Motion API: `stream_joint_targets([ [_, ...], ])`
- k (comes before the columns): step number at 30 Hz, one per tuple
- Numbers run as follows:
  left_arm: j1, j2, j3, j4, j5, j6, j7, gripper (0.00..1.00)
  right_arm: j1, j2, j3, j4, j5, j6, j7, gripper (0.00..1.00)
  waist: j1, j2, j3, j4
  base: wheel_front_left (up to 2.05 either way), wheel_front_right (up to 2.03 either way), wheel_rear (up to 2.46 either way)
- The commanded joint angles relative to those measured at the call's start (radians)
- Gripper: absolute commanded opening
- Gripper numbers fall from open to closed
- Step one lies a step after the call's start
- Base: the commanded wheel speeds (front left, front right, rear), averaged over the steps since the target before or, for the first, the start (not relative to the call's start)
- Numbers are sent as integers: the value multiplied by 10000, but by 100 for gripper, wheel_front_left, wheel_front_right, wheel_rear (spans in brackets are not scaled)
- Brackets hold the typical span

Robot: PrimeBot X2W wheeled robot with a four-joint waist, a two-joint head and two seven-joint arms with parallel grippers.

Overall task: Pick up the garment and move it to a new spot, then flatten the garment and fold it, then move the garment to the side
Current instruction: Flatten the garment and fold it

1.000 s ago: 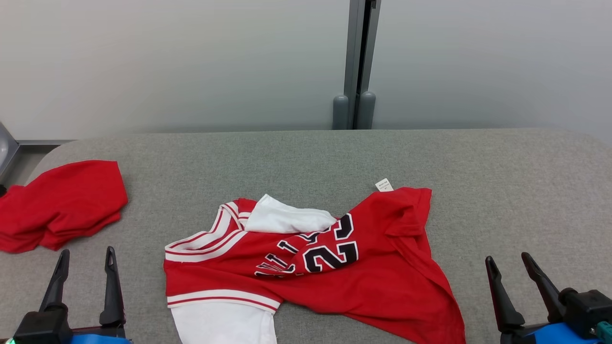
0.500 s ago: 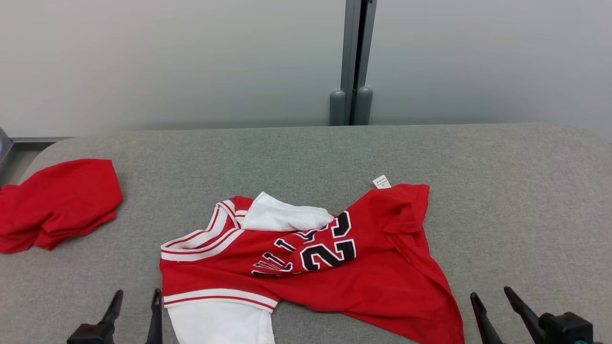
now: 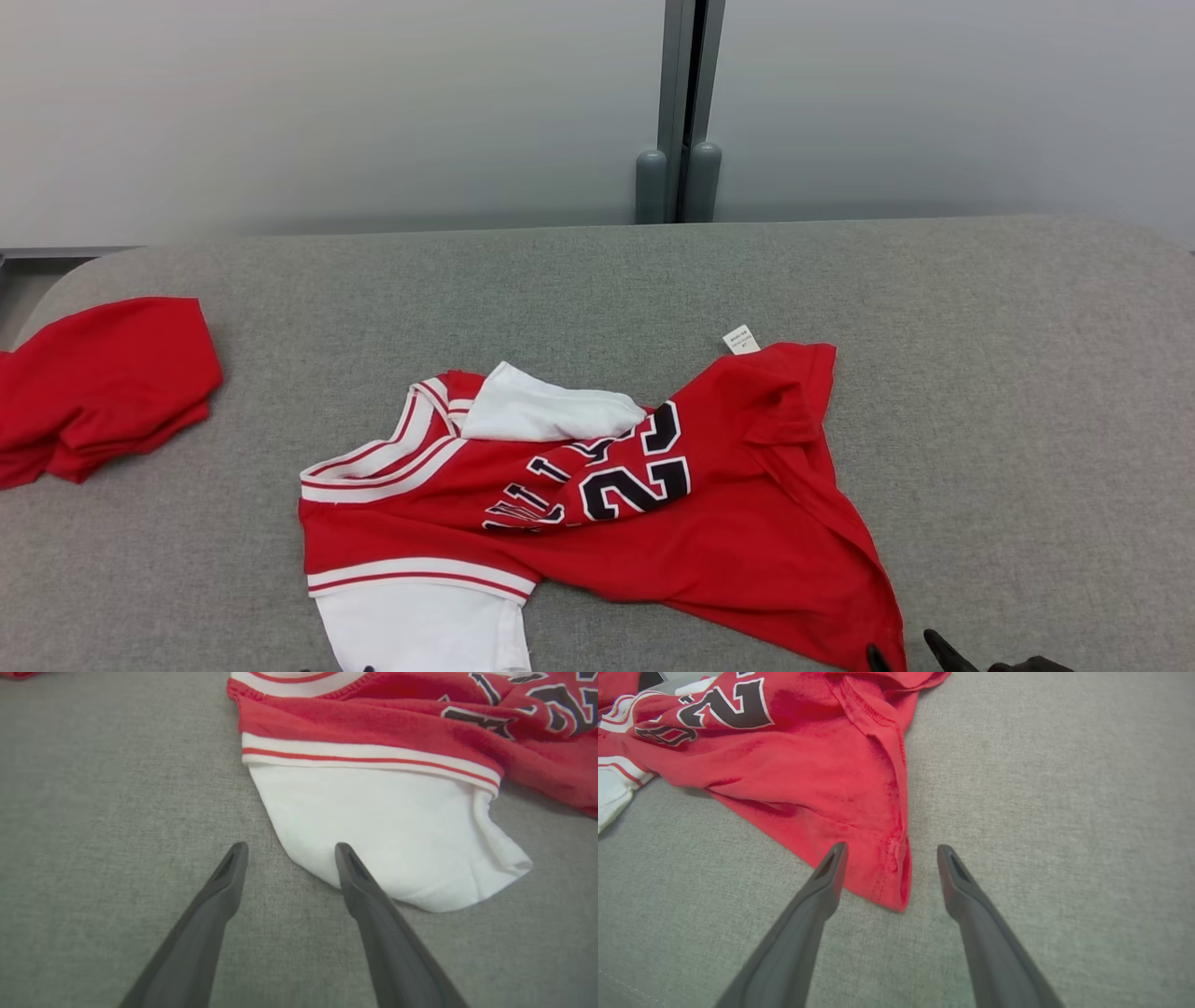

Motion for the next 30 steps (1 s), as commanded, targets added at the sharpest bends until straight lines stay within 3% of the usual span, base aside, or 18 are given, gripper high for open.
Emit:
stream_joint_targets([
  [1, -142, -66, -24, 159, -31, -48, 4, 100, -250, -113, 111, 223, 81, 1, -141, 100, -1, 0, 17, -1, 0, 0, 0],
  [21, -1372, -569, -610, 2185, -439, -720, -314, 100, -1447, -247, 1197, 1696, 716, 1, -829, 100, -1, 0, 194, -93, 0, 0, 0],
  [22, -1409, -601, -629, 2279, -506, -746, -344, 100, -1487, -242, 1249, 1732, 778, 1, -851, 84, -1, 0, 204, -98, 0, 0, 0],
  [23, -1455, -614, -650, 2376, -515, -768, -374, 56, -1530, -251, 1299, 1755, 819, 1, -867, 47, -1, 0, 216, -100, 0, 0, 0],
  [24, -1507, -620, -690, 2465, -525, -787, -389, 34, -1575, -271, 1335, 1779, 874, 1, -880, 32, -1, 0, 224, -99, 0, 0, 0],
  [25, -1554, -629, -721, 2557, -526, -813, -429, 6, -1607, -286, 1366, 1808, 923, 1, -902, 2, -1, 0, 231, -96, 0, 0, 0],
  [26, -1585, -665, -758, 2632, -543, -840, -467, 0, -1647, -283, 1403, 1848, 989, 1, -911, 0, -1, 0, 234, -92, 0, 0, 0],
  [30, -1796, -759, -887, 2785, -659, -940, -850, 0, -1758, -272, 1589, 1807, 1057, 1, -938, 0, -1, 0, 216, -56, 0, 0, 0],
])
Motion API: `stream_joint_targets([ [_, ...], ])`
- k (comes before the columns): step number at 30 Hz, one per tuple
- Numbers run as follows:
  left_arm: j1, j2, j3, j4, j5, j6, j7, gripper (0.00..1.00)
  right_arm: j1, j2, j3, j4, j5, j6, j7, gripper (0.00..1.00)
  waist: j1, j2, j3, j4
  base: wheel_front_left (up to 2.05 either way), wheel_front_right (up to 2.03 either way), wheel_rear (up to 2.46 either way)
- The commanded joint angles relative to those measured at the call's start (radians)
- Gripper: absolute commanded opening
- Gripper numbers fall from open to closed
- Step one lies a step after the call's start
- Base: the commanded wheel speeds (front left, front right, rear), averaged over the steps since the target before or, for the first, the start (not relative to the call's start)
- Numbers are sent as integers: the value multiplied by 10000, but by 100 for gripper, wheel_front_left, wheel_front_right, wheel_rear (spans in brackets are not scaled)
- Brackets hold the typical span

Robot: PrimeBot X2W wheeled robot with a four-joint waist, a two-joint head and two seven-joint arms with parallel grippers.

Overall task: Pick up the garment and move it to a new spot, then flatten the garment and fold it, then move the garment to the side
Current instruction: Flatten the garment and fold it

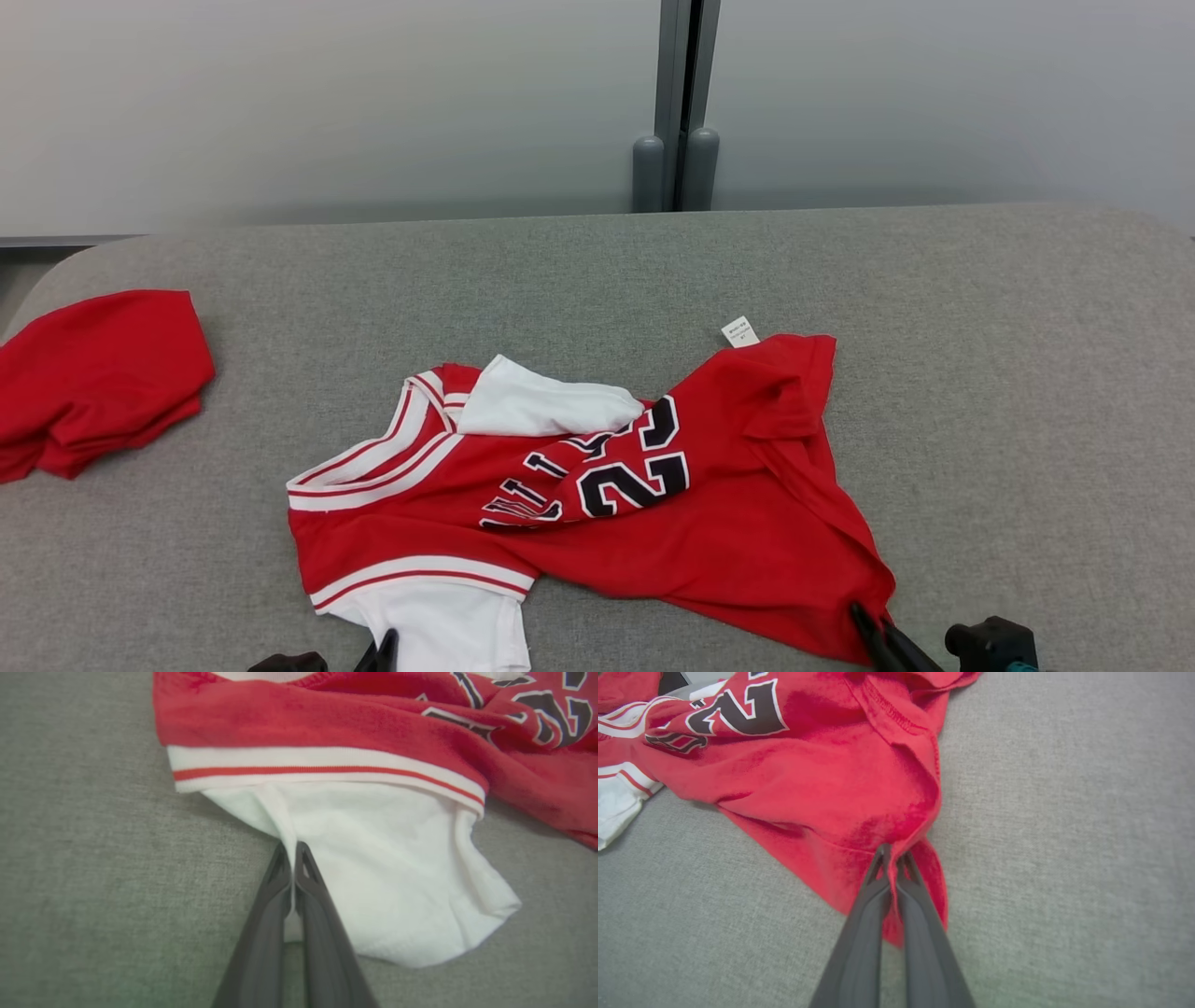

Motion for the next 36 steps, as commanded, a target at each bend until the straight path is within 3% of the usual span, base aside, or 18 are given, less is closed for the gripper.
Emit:
stream_joint_targets([
  [1, -126, -89, -78, 67, -99, -76, -59, 0, -128, -65, 37, -95, 86, 1, -67, 0, 0, -2, -5, 17, 0, 0, 0],
  [11, -1155, 89, -2, -1597, -783, -211, -750, 0, -681, -510, 899, -2141, 905, 1, -80, 0, 0, -2, 233, -13, 0, 0, 0],
  [19, -4484, 941, 5, -2755, -905, -230, -63, 0, -3614, -1223, 1004, -2742, 2074, 1, 18, 0, 0, -2, 1048, -146, 0, 0, 0],
  [27, -9248, 1564, 58, -1648, -1331, -223, 1149, 0, -8838, -1295, 1471, -930, 3844, 3, 362, 0, 0, -2, 2417, -565, 0, 0, 0],
  [32, -12295, 1409, 222, -64, -1697, -224, 1353, 0, -12129, -1150, 1374, 902, 4869, 3, 430, 0, 0, -2, 2833, -666, 0, 0, 0],
  [36, -14504, 1367, -237, 849, -1424, -224, 1349, 0, -14249, -1253, 1495, 2163, 5193, 3, 530, 0, 0, -2, 3085, -752, 0, 0, 0],
])
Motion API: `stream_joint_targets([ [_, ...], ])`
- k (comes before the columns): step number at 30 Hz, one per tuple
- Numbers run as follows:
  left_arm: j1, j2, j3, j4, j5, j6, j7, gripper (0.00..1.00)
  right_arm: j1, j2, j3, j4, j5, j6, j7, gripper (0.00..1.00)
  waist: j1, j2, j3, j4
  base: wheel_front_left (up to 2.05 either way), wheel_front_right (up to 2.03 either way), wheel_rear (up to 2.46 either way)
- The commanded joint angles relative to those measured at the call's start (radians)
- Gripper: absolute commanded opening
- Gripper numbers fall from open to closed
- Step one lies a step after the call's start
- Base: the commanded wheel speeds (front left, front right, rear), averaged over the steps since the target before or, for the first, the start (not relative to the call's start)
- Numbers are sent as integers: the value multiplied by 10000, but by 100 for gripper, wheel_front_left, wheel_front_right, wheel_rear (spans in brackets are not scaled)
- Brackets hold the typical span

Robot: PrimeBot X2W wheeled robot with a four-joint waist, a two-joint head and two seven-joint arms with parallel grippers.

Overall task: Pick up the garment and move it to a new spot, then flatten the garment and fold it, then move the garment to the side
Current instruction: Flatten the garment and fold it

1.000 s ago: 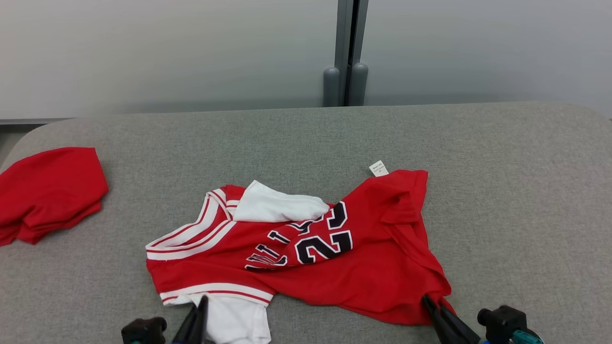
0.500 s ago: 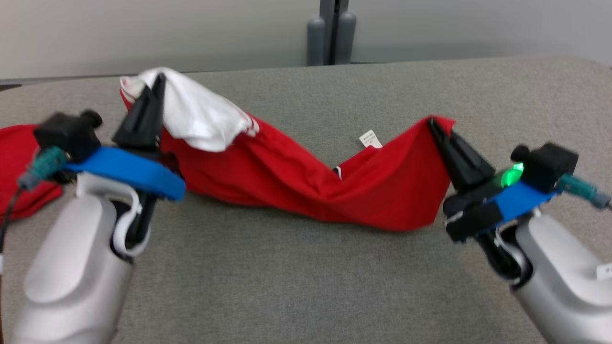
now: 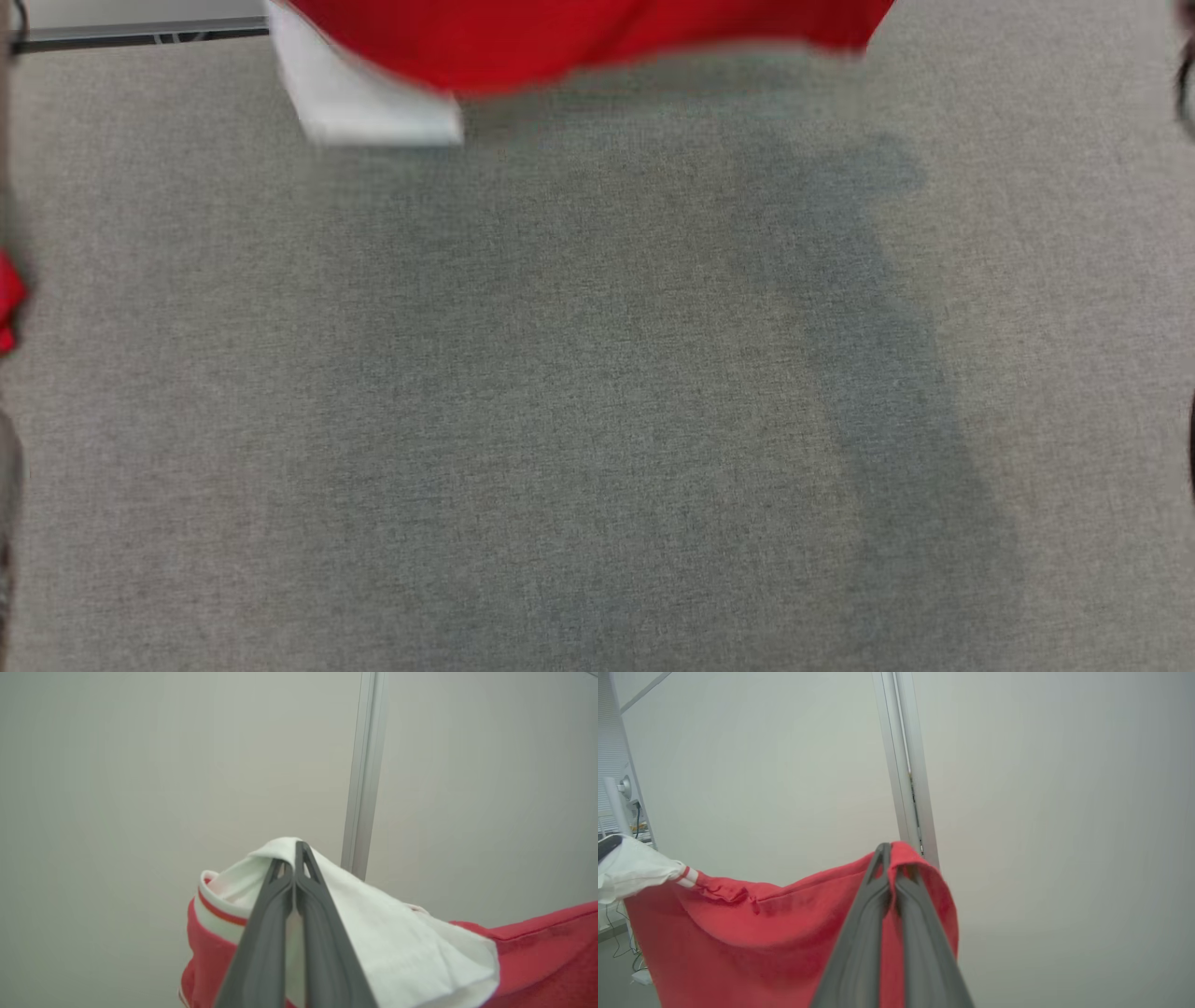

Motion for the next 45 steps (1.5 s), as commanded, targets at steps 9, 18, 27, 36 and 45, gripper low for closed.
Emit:
stream_joint_targets([
  [9, -2334, -384, -950, 1464, -541, -72, -665, 0, -1897, -444, 1139, 1242, 689, 3, -92, 0, -2, -4, 379, 6, 0, 0, 0],
  [18, 184, -298, -2080, 1759, -1265, -72, -1936, 0, 337, -839, 2654, 737, 1818, 5, -381, 0, -2, -4, 248, 122, 0, 0, 0],
  [27, 4938, -286, -716, -502, -1111, 504, -2350, 0, 4353, -1467, 2653, -1708, 2987, 5, -607, 0, -2, -4, -460, 152, 0, 0, 0],
  [36, 10753, -1058, 562, -3990, -268, 1230, -2357, 0, 8920, -1765, 1674, -3481, 2412, 5, -613, 0, -2, -4, -1285, 348, 0, 0, 0],
  [45, 14404, -1441, 625, -5445, -145, 1638, -2358, 0, 11890, -1708, 1086, -3935, 1749, 5, -616, 0, -2, -4, -2204, 511, 0, 0, 0],
])
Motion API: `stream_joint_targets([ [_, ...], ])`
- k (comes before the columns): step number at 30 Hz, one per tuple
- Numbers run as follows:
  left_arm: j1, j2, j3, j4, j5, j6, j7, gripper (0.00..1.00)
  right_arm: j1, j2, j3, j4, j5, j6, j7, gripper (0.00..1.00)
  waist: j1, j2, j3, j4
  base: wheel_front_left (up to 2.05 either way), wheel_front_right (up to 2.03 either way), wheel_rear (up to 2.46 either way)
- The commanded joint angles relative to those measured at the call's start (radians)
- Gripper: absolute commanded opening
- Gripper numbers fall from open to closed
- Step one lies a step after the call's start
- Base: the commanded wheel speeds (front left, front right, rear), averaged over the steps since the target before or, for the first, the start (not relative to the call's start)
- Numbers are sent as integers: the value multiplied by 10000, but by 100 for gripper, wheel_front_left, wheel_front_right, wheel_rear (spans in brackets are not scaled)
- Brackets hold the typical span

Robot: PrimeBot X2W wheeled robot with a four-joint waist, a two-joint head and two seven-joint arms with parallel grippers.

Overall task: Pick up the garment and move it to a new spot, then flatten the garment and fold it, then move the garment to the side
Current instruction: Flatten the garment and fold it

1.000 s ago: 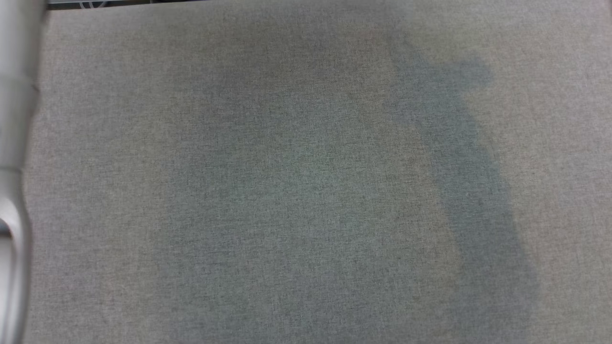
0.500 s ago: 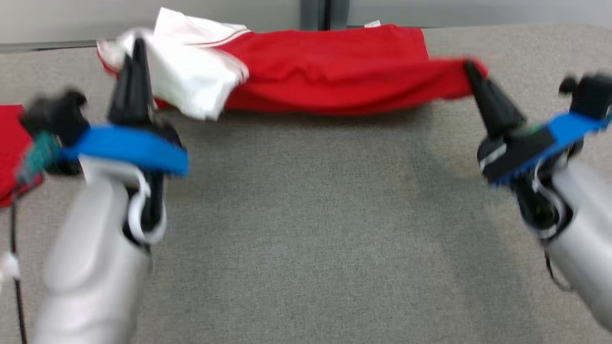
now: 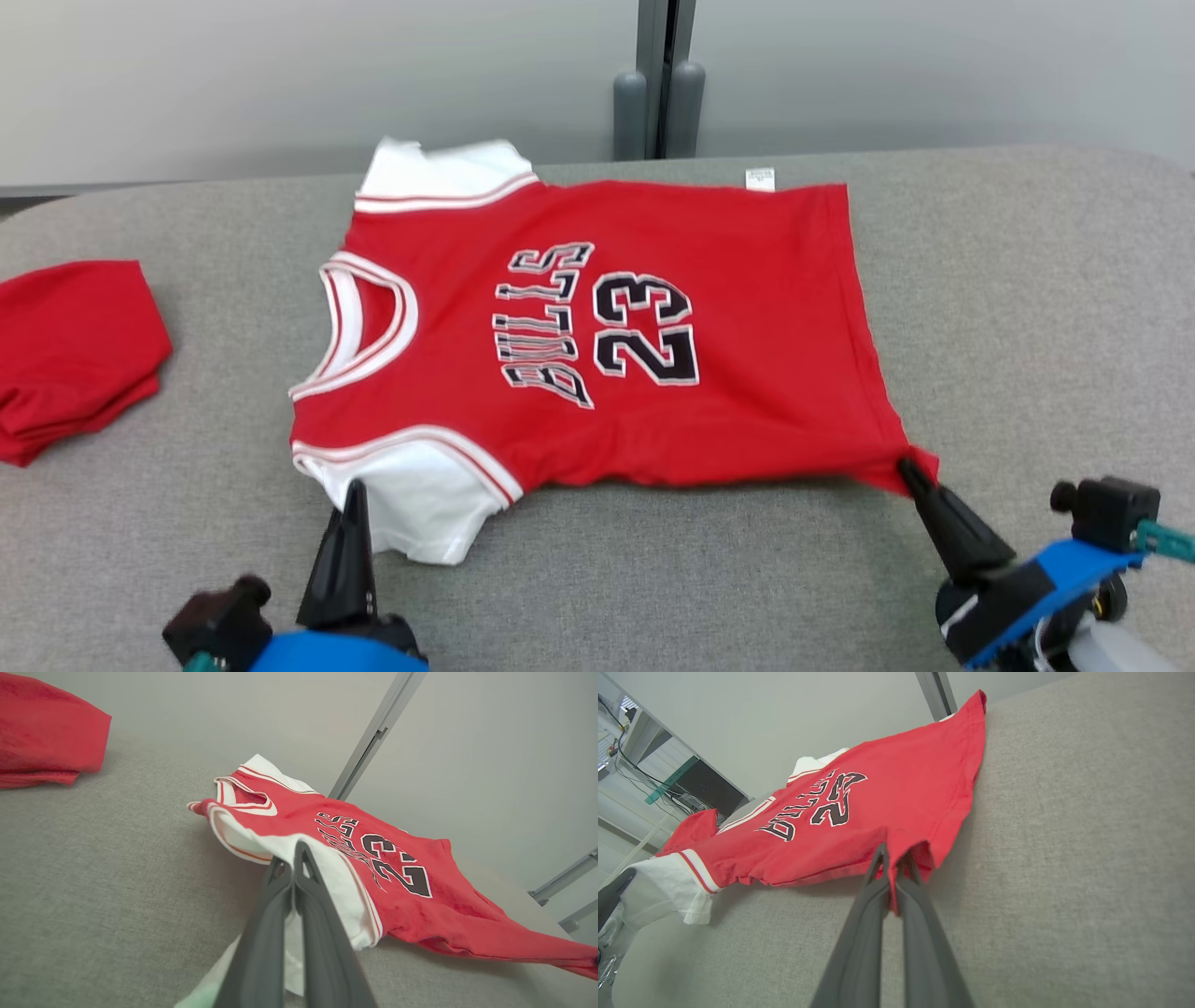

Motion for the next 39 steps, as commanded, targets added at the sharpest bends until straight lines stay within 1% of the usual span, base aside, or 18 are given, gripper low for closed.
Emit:
stream_joint_targets([
  [1, 178, 25, 5, -145, -7, 78, -49, 0, 313, -64, -56, -23, -145, 5, -49, 0, 3, 3, -136, -37, 0, 0, 0],
  [4, 896, 134, -62, -545, -76, 169, 97, 0, 997, -109, -115, -236, -285, 5, -49, 0, 3, 3, -425, -17, 0, 0, 0],
  [12, 2257, 648, 47, -1764, -182, 698, 838, 0, 2475, -531, 120, -726, -445, 5, -45, 0, 3, 3, -725, 29, 0, 0, 0],
  [16, 2783, 796, 60, -2115, -313, 802, 1121, 0, 2976, -702, 4, -974, -470, 5, 72, 0, 3, 3, -737, 25, 0, 0, 0],
  [19, 2924, 852, 73, -2290, -336, 838, 1173, 0, 3147, -672, -163, -1089, -487, 5, 149, 0, 3, 3, -717, -7, 0, 0, 0],
  [23, 2457, 825, 19, -2412, -469, 587, 1172, 0, 2861, -560, -249, -1294, -660, 5, 302, 0, 3, 3, -639, -58, 0, 0, 0],
  [26, 1968, 1012, -2, -2317, -439, 359, 1297, 0, 2481, -547, -369, -1340, -697, 5, 401, 0, 3, 3, -530, -107, 0, 0, 0],
  [27, 1584, 1028, 85, -2288, -590, 184, 1343, 0, 2200, -507, -452, -1332, -614, 5, 464, 0, 3, 3, -436, -147, 0, 0, 0],
  [31, 589, 1134, 244, -2054, -826, -163, 1456, 0, 1557, -445, -529, -1176, -386, 5, 689, 0, 3, 3, -217, -194, 0, 0, 0],
  [33, 75, 1258, 206, -1754, -805, -303, 1621, 0, 1217, -388, -454, -1061, -251, 5, 864, 0, 3, 3, -89, -257, 0, 0, 0],
  [36, -713, 1273, 196, -1194, -884, -478, 1791, 0, 679, -329, -367, -735, -84, 5, 990, 0, 3, 3, 71, -298, 0, 0, 0],
  [39, -1503, 1333, 172, -360, -823, -574, 1955, 0, 162, -200, -210, -278, 23, 5, 1093, 0, 3, 3, 259, -367, 0, 0, 0],
])
